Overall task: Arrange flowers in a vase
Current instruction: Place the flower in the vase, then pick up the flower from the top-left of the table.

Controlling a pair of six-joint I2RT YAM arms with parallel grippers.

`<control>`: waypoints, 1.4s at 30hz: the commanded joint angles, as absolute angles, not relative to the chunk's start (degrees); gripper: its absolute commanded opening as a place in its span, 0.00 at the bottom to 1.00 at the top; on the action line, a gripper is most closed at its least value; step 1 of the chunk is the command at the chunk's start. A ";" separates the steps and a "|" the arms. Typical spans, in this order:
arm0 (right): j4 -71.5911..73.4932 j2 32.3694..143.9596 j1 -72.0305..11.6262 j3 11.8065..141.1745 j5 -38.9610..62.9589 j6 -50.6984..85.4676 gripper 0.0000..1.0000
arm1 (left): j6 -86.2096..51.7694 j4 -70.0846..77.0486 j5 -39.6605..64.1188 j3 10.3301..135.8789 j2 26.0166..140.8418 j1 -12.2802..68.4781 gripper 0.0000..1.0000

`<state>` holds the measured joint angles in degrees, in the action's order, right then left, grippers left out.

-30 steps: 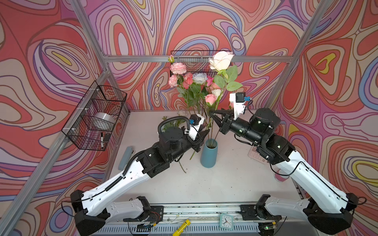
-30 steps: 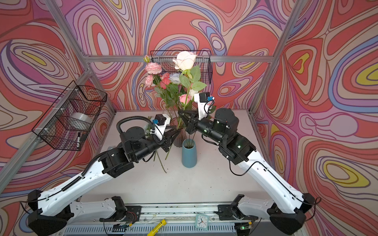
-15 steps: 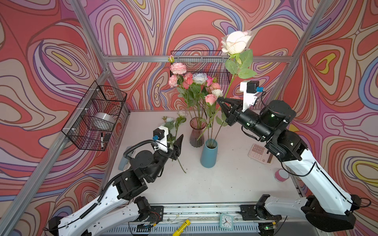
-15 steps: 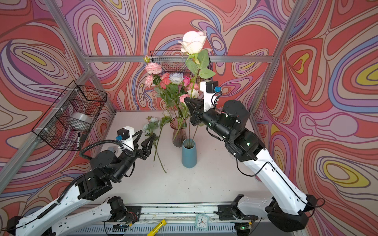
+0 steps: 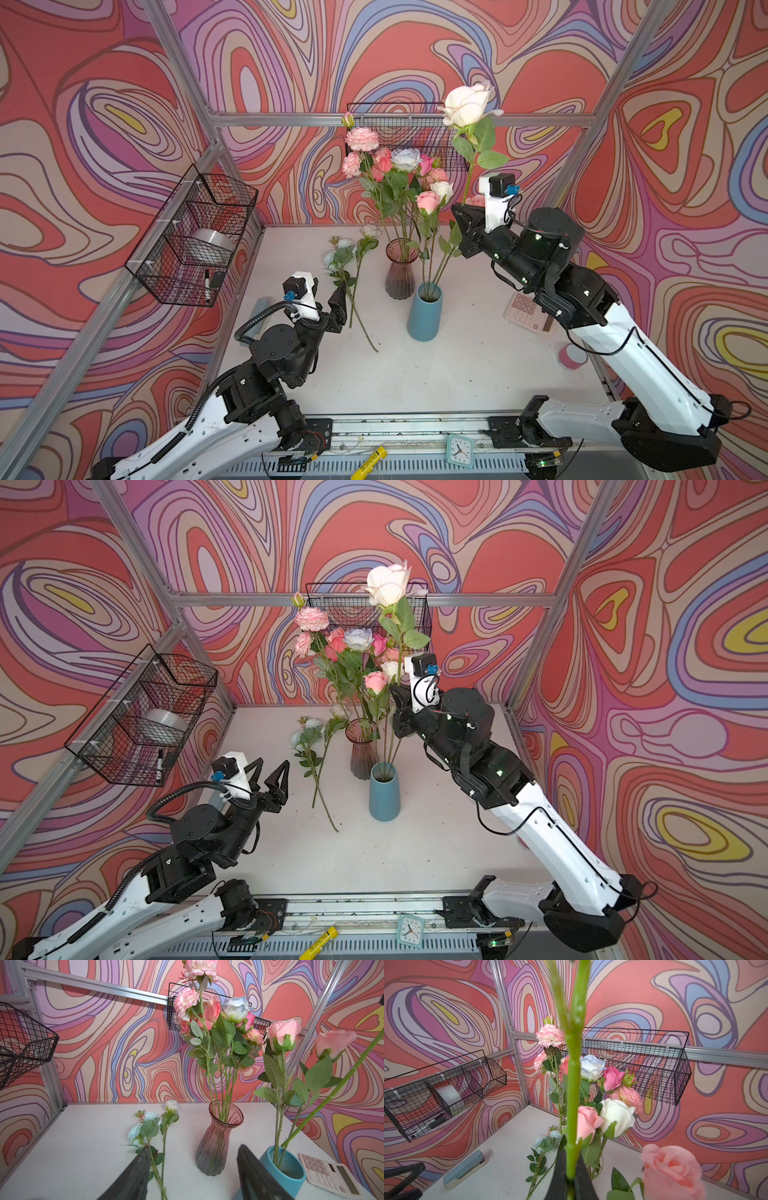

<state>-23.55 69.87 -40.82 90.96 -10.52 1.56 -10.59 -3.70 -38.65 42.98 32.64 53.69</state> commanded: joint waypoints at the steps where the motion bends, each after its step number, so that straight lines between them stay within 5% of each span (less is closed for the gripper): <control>1: -23.64 69.40 -40.74 86.45 -11.98 2.58 0.00 | -11.26 -4.35 -39.88 42.74 33.44 53.71 0.67; 7: -20.27 66.27 -40.79 75.58 -11.64 8.33 0.00 | -11.61 -4.21 -39.99 42.53 34.70 53.77 0.68; 11: -19.69 63.93 -40.72 70.93 -9.18 10.71 0.13 | -12.64 -5.81 -40.34 42.10 34.72 53.71 0.68; 16: -20.48 63.22 -40.78 71.41 -7.42 11.41 0.24 | -13.00 -4.53 -40.17 41.02 35.18 53.75 0.69; 29: -21.97 59.58 -40.80 76.37 -2.63 12.65 0.30 | -17.38 -8.88 -43.27 44.40 45.29 52.17 0.70; 32: -22.59 58.64 -40.78 76.36 -2.19 12.58 0.32 | -23.05 -14.01 -42.94 46.70 48.95 48.61 0.70; 42: -26.12 50.06 -40.78 71.95 -1.84 14.79 0.35 | -36.85 -26.09 -18.91 53.03 64.04 26.57 0.67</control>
<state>-23.49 52.64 -40.82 74.35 -1.34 13.34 -30.76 -20.10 -28.21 50.39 59.83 30.52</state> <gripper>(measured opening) 0.352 0.676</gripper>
